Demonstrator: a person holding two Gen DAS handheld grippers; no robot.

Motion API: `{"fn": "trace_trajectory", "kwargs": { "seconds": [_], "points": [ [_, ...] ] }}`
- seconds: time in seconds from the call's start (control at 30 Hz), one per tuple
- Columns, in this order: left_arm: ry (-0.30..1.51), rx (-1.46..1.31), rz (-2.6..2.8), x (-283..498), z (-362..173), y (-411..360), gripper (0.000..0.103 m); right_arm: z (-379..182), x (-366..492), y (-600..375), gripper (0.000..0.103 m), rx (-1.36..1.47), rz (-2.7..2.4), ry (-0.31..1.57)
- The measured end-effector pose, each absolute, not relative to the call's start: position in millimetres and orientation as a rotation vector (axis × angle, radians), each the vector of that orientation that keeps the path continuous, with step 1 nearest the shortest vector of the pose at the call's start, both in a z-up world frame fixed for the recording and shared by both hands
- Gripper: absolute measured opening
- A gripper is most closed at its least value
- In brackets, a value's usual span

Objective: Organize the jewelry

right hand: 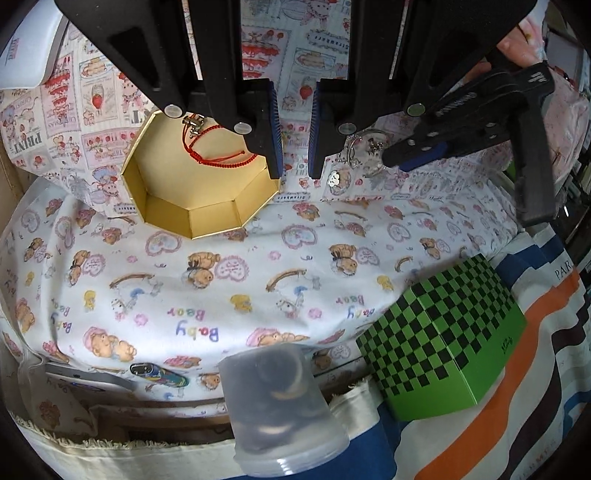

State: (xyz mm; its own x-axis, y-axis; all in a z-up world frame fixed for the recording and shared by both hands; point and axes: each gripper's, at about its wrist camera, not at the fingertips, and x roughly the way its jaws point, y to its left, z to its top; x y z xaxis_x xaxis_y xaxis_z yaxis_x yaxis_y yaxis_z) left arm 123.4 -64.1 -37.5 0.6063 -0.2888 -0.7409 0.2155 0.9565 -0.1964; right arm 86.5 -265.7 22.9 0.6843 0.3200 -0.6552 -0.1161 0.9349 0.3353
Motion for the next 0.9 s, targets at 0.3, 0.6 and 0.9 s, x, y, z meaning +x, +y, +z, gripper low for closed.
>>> {"fn": "trace_trajectory", "kwargs": {
  "seconds": [0.3, 0.6, 0.9],
  "points": [
    [0.889, -0.026, -0.246, 126, -52, -84, 0.008, 18, 89, -254, 0.015, 0.260, 0.277, 0.782],
    [0.787, -0.112, -0.280, 95, -10, -71, 0.007, 1, 85, -207, 0.015, 0.170, 0.423, 0.836],
    [0.724, -0.125, -0.222, 94, 8, -34, 0.007, -21, 99, -157, 0.048, -0.009, 0.332, 0.887]
  ]
}}
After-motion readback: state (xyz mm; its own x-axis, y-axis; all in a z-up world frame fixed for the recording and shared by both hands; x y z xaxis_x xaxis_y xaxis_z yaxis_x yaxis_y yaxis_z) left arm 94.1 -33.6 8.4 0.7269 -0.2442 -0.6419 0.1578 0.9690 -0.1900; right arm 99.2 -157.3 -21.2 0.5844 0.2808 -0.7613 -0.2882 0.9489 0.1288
